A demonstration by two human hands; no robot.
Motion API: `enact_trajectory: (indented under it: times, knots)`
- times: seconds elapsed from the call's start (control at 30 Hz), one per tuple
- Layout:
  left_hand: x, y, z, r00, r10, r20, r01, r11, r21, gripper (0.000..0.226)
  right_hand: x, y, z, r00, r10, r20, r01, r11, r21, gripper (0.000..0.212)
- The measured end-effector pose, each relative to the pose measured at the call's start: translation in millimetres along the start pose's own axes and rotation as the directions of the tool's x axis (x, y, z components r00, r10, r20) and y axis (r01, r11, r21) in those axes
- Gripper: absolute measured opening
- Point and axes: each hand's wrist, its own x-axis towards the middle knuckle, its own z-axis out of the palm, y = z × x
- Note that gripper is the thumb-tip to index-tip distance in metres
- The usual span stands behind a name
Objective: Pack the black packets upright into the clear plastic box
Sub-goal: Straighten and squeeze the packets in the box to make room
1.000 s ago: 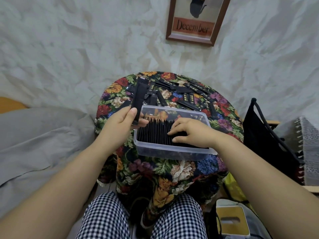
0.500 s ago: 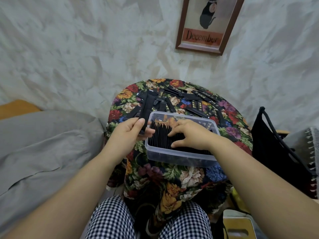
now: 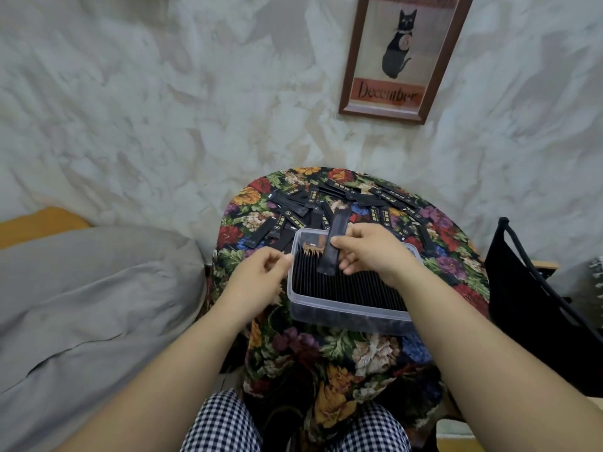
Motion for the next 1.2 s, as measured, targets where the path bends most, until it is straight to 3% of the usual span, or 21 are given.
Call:
enact_trajectory:
  times: [0.13, 0.4, 0.6, 0.77, 1.2]
  knots:
    - [2.2, -12.7, 4.5, 0.976, -0.173, 0.133, 0.198, 0.958, -0.209, 0.013, 6.5, 5.2, 11.3, 0.995, 0.093, 0.047, -0.083, 0.981, -0.178, 0.019]
    - [-7.8, -14.3, 8.0, 0.937, -0.221, 0.271, 0.311, 0.881, -0.357, 0.013, 8.4, 6.1, 47.0, 0.988, 0.069, 0.136, -0.009, 0.917, -0.398, 0.017]
    - [8.3, -11.2, 5.8, 0.951, -0.225, 0.214, 0.289, 0.893, -0.344, 0.030, -7.5, 4.1, 43.1, 0.967, 0.127, 0.222, -0.068, 0.964, -0.258, 0.032]
    - [18.5, -9.7, 10.3, 0.957, -0.201, 0.209, 0.261, 0.911, -0.319, 0.039, -14.1, 3.7, 39.5, 0.966, 0.118, 0.231, -0.072, 0.978, -0.197, 0.006]
    - [25.4, -11.3, 17.1, 0.943, -0.244, 0.226, 0.307, 0.900, -0.310, 0.026, -21.2, 17.3, 25.5, 0.984, 0.041, 0.173, -0.014, 0.988, -0.155, 0.001]
